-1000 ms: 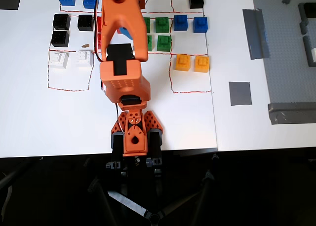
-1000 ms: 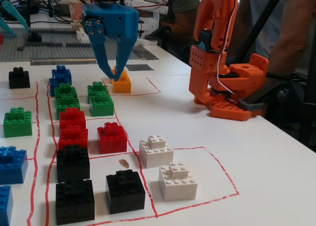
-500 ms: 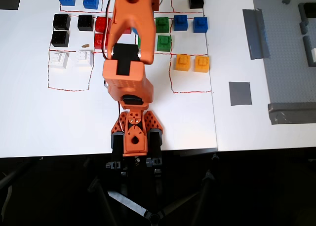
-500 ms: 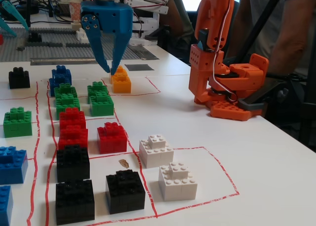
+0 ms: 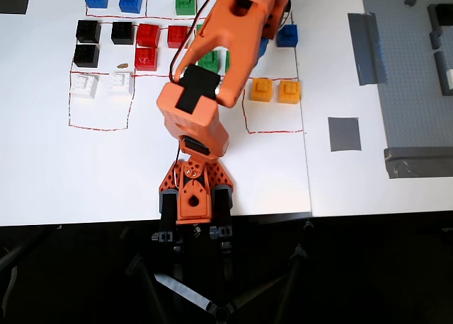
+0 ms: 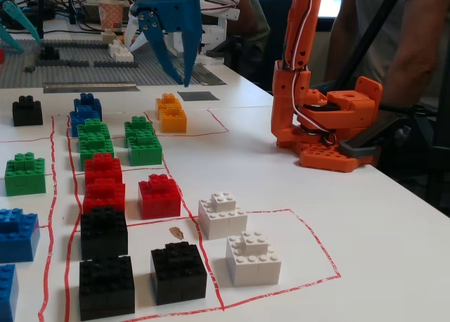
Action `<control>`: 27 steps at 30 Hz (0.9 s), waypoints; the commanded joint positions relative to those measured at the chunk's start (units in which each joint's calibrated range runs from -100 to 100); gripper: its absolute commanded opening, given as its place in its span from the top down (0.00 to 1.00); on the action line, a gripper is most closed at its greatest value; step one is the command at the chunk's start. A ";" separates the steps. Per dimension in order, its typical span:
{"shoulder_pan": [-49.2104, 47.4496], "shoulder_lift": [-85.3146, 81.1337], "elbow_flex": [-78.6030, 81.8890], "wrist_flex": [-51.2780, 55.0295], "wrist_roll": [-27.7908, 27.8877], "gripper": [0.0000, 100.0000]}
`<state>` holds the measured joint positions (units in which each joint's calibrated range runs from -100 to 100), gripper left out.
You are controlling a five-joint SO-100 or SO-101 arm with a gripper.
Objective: Grab the block and put it in the grey marker
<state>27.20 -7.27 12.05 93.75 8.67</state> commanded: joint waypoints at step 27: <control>10.15 -3.87 -3.29 5.35 8.35 0.71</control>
<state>36.05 -7.36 10.97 98.16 16.53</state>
